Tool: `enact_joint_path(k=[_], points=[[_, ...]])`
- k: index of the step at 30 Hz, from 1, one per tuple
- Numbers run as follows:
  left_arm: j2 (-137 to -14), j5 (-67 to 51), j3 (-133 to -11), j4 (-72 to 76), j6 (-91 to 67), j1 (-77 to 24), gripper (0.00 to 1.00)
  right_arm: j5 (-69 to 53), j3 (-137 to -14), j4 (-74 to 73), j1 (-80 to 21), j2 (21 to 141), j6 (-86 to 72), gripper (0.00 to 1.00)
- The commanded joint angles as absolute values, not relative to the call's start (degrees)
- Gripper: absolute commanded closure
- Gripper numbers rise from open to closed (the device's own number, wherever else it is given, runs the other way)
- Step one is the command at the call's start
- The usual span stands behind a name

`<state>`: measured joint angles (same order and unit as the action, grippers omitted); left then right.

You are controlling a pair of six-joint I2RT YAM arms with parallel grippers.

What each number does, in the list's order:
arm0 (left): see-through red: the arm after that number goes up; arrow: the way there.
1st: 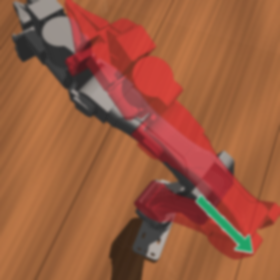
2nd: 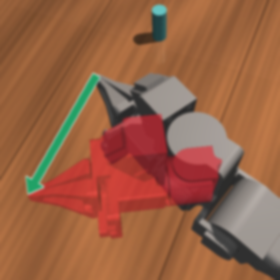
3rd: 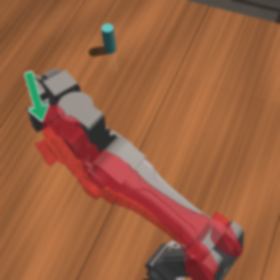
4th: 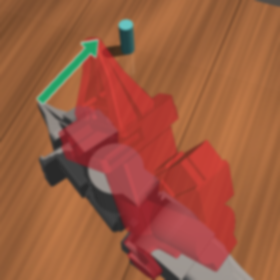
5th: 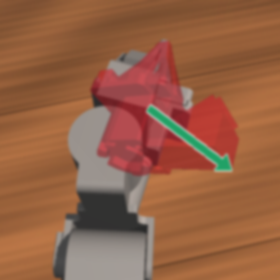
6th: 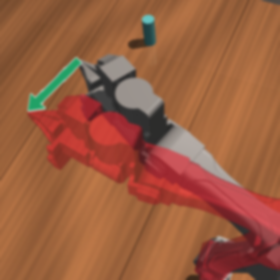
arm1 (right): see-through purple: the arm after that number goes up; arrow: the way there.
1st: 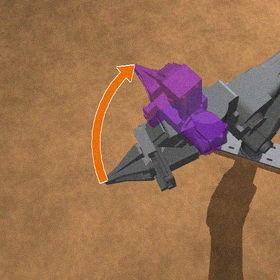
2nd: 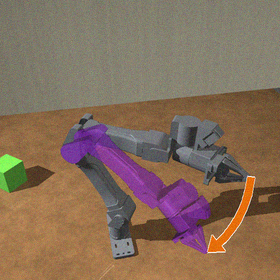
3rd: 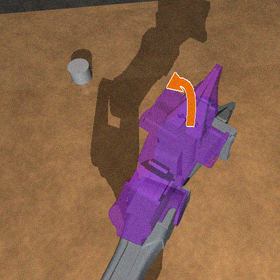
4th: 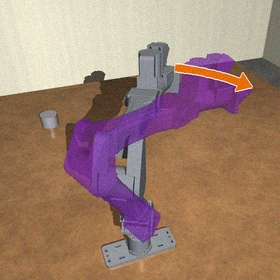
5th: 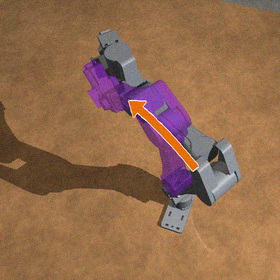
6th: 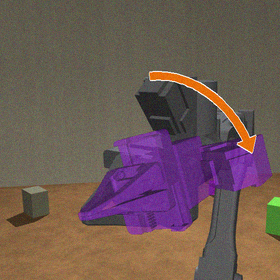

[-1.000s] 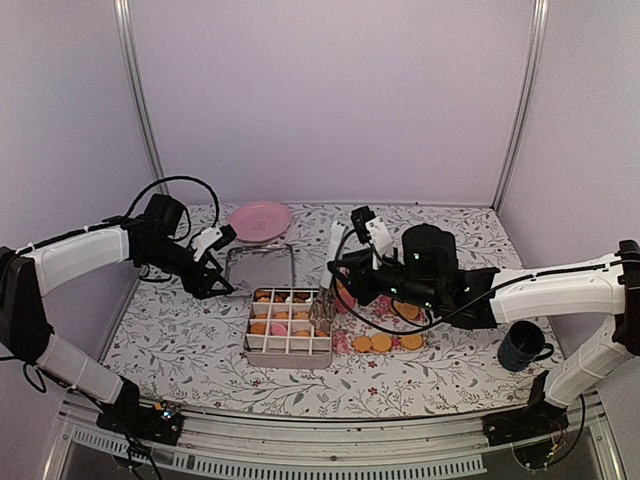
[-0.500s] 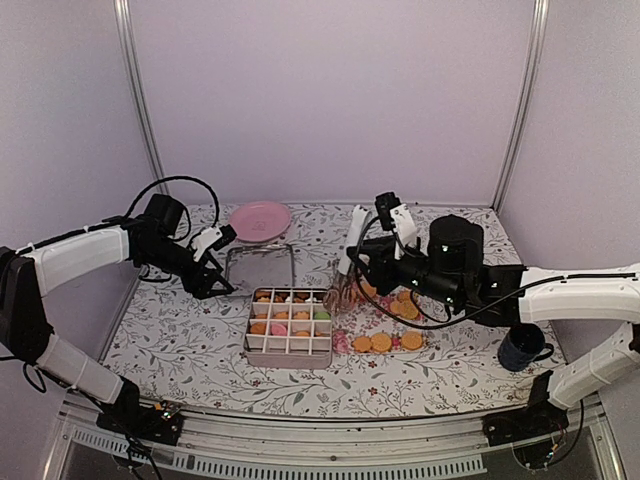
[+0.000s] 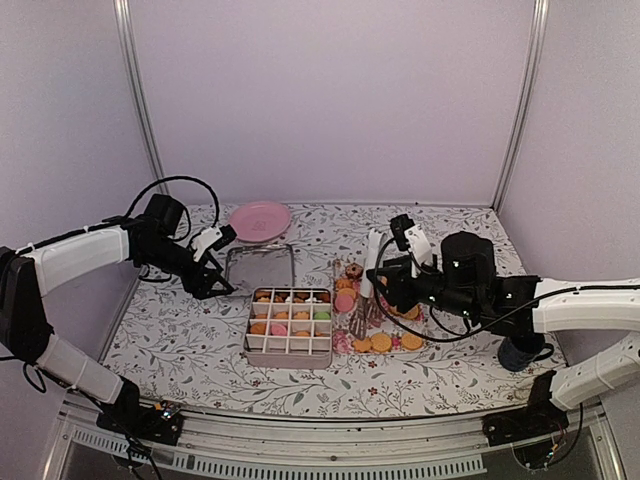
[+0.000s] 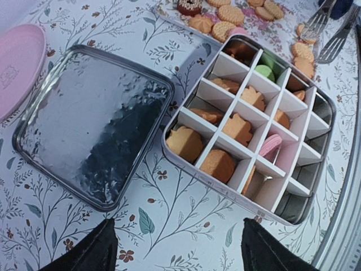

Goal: Pack the cookies
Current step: Pick up the fake cookies from the plate.

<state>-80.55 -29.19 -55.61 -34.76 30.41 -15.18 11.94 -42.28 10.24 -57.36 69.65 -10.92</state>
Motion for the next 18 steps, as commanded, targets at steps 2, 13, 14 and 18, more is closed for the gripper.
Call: enact_joint_path(k=[2,13,14,18], points=[[-79.53,-29.63,-56.71,-35.81,30.96,-14.51,0.24,10.14,-41.59,12.04,-57.26,71.67,-11.74,0.62],[-79.99,-30.05,-56.59,-36.04,30.86,-14.59,0.23,9.37,-40.5,15.62,-57.39,75.21,-10.64,0.62],[-79.99,-30.06,-56.71,-36.04,30.86,-14.53,0.24,9.56,-40.36,15.84,-57.37,75.56,-10.43,0.62],[-80.26,-30.33,-57.33,-36.18,30.5,-14.59,0.24,10.67,-39.73,16.3,-57.56,76.48,-9.38,0.62]])
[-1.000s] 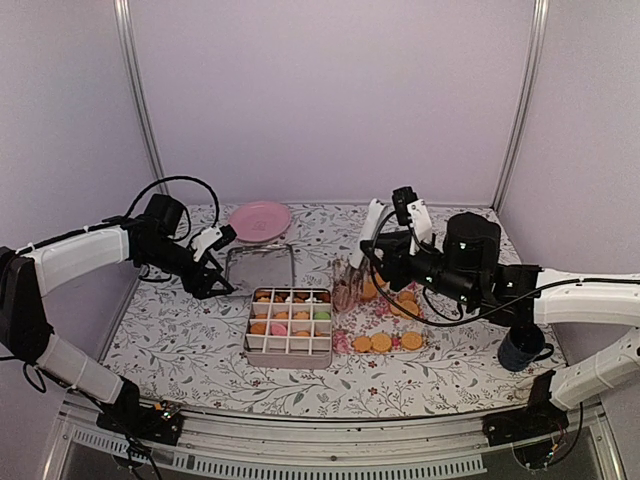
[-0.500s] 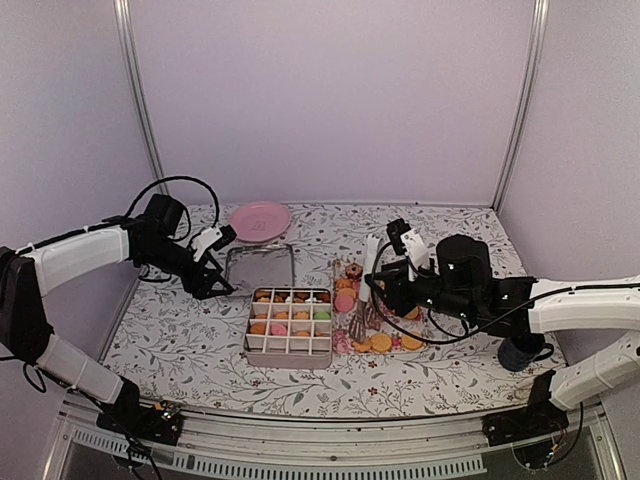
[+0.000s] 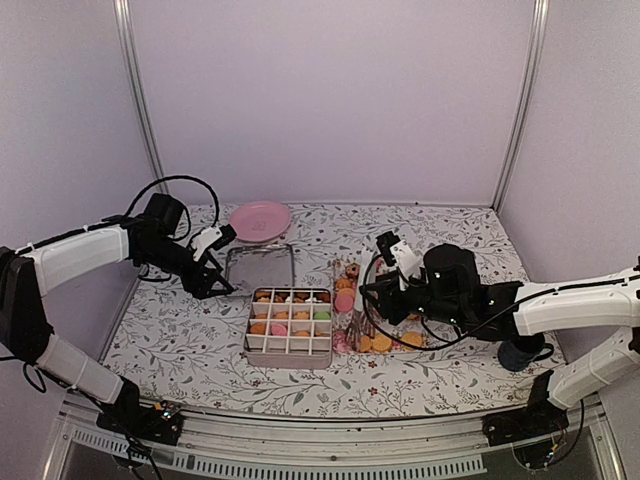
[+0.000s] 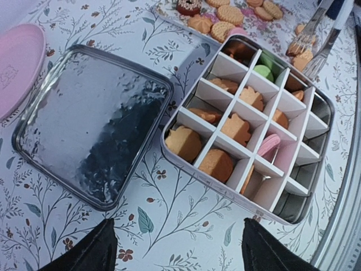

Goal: Pack the cookies
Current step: Pick up the fake cookies from the plate, then place the fake cookies in the empty pocket of the box.

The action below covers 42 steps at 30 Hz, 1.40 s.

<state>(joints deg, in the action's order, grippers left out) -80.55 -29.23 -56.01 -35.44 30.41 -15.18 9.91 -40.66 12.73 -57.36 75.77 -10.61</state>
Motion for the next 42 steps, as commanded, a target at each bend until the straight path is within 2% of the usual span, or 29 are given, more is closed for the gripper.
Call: enact_joint_path(k=[1,4,7,17,31,42], points=[[-80.28,-30.26,-57.46,-36.25,30.49,-14.56,0.24,10.79,-39.58,16.34,-57.67,76.65,-8.96,0.62],[-80.25,-30.01,-57.74,-36.32,30.65,-14.54,0.24,11.52,-39.25,16.28,-58.23,77.15,-8.14,0.63],[-80.44,-29.95,-58.0,-36.47,30.63,-14.53,0.24,12.07,-39.12,15.87,-59.03,77.21,-7.89,0.68],[-80.48,-30.02,-58.7,-36.74,30.26,-14.53,0.24,14.41,-41.27,13.45,-60.2,71.89,-7.84,1.0],[-80.8,-29.71,-57.95,-36.65,30.13,-14.21,0.24,9.93,-51.56,12.41,-60.65,69.12,-6.98,1.0],[-82.36,-29.96,-57.18,-36.65,30.23,-10.74,0.24,1.49,-66.5,19.34,-65.88,88.53,-3.29,1.0]])
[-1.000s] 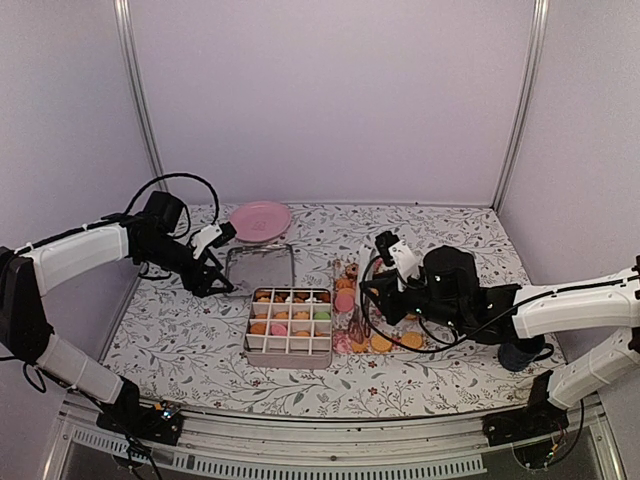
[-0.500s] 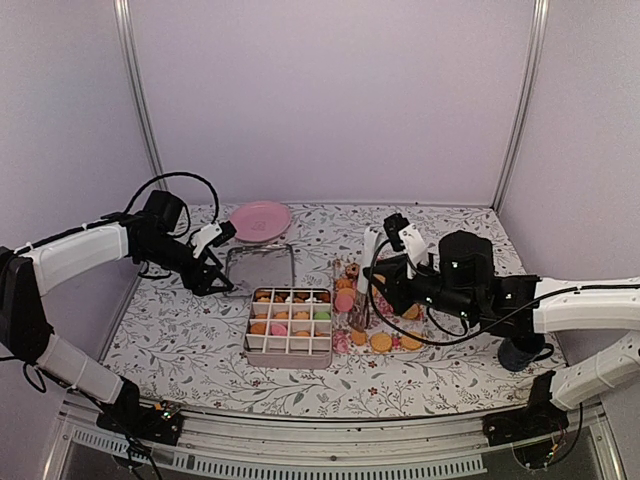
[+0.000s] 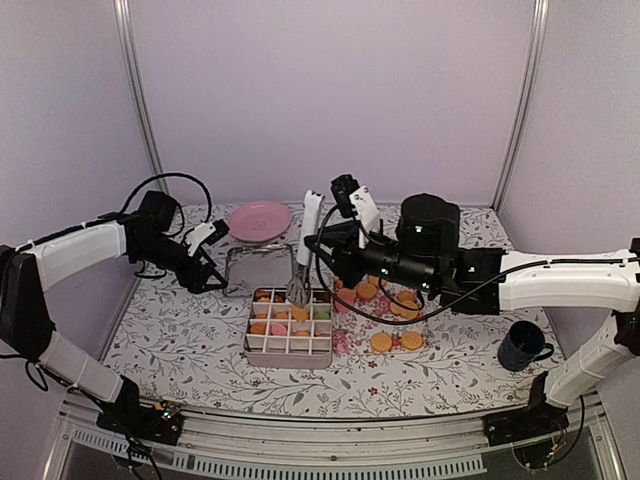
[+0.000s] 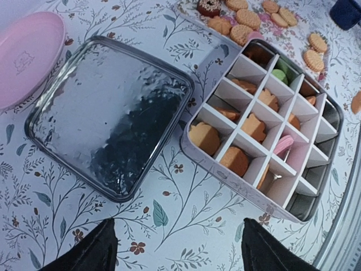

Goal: Pack the cookies
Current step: Place the fake cookies in the empty pocket of the box.

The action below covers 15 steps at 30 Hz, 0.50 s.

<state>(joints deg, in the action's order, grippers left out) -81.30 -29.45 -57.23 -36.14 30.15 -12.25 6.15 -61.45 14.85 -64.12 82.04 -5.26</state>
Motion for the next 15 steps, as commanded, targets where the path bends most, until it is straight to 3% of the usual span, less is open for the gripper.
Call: enact_joint_path(k=[1,15], points=[[-82.38,-29.83,-57.09,-36.58,30.35,-10.46,0.24,1.13,-68.07,19.6,-66.39,90.56,-2.87,1.0],[-80.18,-29.36,-54.42,-36.47,31.73,-9.14,0.24,-0.61,-77.55,24.32,-68.65,106.52,-3.57,1.0]])
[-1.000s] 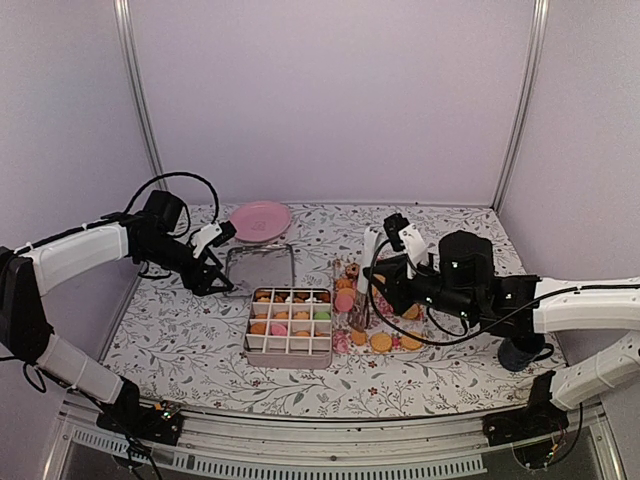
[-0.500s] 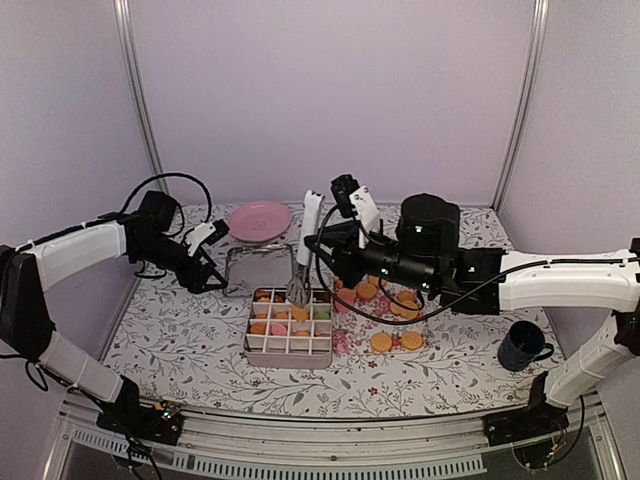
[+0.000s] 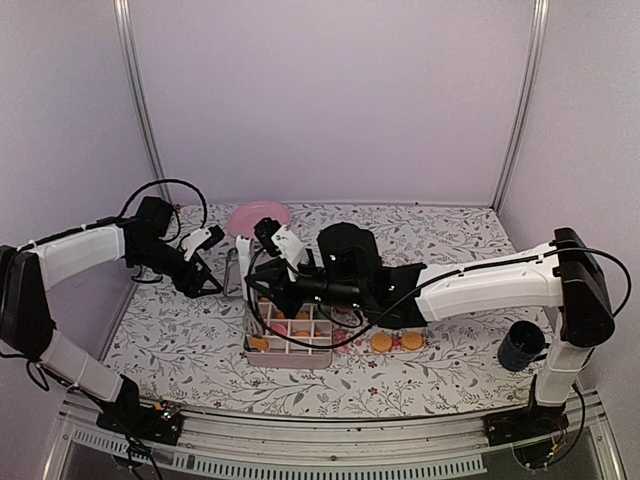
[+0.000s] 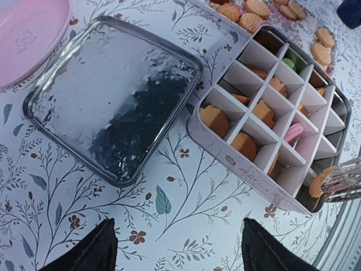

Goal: Pack the cookies
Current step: Place the fake cookies in the empty pocket of the box.

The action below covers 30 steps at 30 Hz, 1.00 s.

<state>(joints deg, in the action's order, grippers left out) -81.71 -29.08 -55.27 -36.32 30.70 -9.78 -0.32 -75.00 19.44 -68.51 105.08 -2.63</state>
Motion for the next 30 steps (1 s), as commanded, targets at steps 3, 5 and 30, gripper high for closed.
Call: enact_joint_path(k=[3,5,30], points=[[-79.91,-29.44,-54.12,-36.5,31.9,-9.19,0.24,-0.24,-77.53,24.36,-68.69,107.41,-3.77,1.0],[-79.81,-29.5,-53.84,-36.39,31.99,-9.14,0.24,0.48,-77.43,24.48,-68.73,107.81,-3.69,1.0],[-79.28,-30.71,-53.9,-36.04,31.9,-9.18,0.23,1.73,-77.93,25.49,-68.73,105.96,-4.95,0.72]])
